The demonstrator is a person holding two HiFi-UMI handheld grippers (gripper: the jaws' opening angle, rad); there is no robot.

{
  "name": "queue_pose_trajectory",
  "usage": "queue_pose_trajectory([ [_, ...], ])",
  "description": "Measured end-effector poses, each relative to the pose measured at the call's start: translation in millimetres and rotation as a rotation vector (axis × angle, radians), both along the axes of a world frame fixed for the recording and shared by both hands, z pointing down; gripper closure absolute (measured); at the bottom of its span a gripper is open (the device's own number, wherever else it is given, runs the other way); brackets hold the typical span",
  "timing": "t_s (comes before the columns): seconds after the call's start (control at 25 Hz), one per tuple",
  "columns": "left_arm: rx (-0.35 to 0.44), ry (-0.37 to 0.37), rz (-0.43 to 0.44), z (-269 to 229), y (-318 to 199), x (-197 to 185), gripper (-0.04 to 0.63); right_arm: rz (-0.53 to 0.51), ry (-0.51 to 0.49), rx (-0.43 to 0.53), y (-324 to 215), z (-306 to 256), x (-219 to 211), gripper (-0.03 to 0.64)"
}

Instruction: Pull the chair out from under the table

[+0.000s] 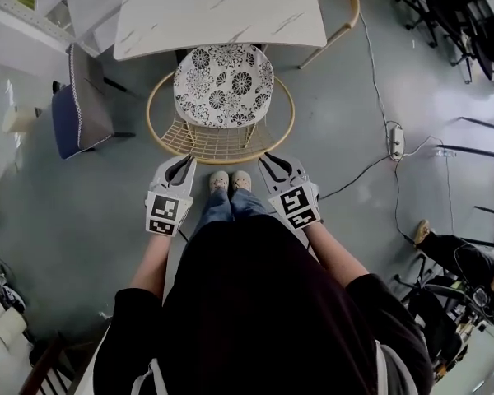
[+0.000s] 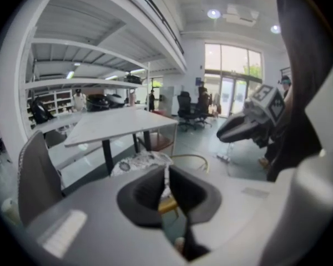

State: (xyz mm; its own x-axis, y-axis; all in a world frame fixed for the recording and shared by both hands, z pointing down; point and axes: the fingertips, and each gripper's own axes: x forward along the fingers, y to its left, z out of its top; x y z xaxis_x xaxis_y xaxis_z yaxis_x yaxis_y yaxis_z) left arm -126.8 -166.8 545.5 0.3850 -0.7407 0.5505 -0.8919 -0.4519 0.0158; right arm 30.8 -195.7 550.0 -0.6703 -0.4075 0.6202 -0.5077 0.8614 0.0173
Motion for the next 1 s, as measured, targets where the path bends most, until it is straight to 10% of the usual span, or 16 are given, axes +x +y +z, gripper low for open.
queue_pose_trajectory([
  [0.56, -0.229, -0.1, 0.213, 69, 14, -10, 0.416, -0.057, 0.168, -0.097, 7, 54, 0, 0.489],
  [1.0, -0.242, -0.29, 0.407, 93, 13, -6, 0.387, -0.205, 0.332, -0.094, 20, 85, -2, 0.448],
])
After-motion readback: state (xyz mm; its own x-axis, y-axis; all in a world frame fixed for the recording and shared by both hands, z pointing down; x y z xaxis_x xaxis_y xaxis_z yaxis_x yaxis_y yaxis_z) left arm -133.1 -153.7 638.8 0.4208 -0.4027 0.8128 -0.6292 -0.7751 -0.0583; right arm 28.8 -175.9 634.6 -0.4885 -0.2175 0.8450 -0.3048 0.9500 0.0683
